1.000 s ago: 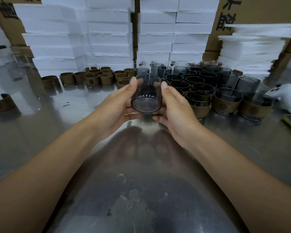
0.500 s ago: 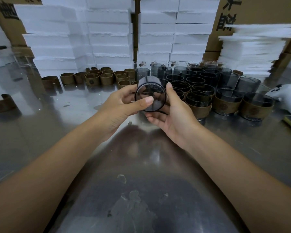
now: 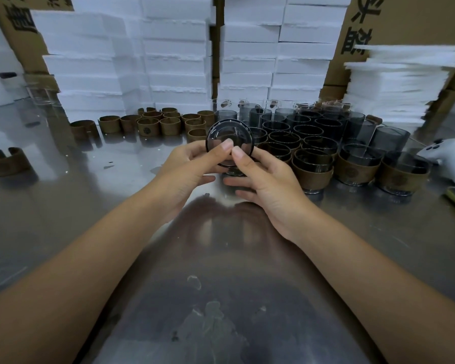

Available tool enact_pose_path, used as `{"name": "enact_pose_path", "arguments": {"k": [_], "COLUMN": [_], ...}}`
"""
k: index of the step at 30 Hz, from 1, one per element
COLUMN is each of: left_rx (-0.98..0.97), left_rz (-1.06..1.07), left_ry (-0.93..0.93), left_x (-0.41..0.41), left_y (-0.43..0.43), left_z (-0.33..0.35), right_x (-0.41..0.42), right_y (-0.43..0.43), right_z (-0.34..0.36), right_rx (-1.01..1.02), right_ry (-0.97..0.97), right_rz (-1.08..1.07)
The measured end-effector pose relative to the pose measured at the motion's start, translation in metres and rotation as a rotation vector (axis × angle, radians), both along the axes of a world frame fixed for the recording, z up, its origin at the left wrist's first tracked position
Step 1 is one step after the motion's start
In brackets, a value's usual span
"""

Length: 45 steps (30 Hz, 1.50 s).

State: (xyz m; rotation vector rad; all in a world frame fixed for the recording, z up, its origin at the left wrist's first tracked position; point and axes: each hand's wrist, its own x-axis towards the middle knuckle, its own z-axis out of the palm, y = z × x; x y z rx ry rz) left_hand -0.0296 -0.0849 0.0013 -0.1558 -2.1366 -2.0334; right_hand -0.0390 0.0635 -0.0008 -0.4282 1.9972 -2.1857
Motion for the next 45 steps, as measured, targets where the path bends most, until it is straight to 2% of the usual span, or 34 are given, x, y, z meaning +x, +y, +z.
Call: {"name": "enact_pose_path", "arguments": {"k": [6, 10, 12, 15, 19, 22, 25, 31, 41, 45], "left_rx": [-0.046, -0.060, -0.017, 0.037, -0.104, -0.358, -0.603, -0.816, -0.830, -0.628], "left_rz": [-0.013, -0.034, 0.025, 0.226, 0.402, 0.445, 0.458, 0.367, 0.513, 0.535], "left_ry": [-0.017, -0.038, -0.040, -0.044, -0.044, -0.030, 0.024, -0.022, 0.012, 0.081], "left_x": [0.002, 0.002, 0.001, -0.009, -0.032, -0.057, -0.082, -0.114, -0.091, -0.067], "left_y": [-0.001, -0.002, -0.007, -0.022, -0.036, -0.035, -0.029, -0.023, -0.045, -0.045], "left_z": [0.003, 0.001, 0.004, 0.009, 0.009, 0.009, 0.009, 0.002, -0.002, 0.006], "right_x": [0.001, 0.000, 0.000, -0.001, -0.002, -0.005, -0.008, -0.014, -0.013, -0.011], "right_y": [0.001, 0.002, 0.002, 0.002, -0.002, -0.005, -0.006, -0.007, -0.008, -0.007], "right_z": [0.000, 0.003, 0.005, 0.007, 0.004, 0.000, -0.004, -0.007, -0.005, -0.003], "right_rx": [-0.061, -0.133, -0.177, -0.191, -0.167, -0.140, -0.141, -0.161, -0.147, -0.150], "right_ry": [0.012, -0.057, -0.111, -0.140, -0.120, -0.086, -0.077, -0.074, -0.081, -0.097], "right_rz": [-0.037, -0.083, -0.126, -0.158, -0.127, -0.113, -0.117, -0.102, -0.104, -0.122]}}
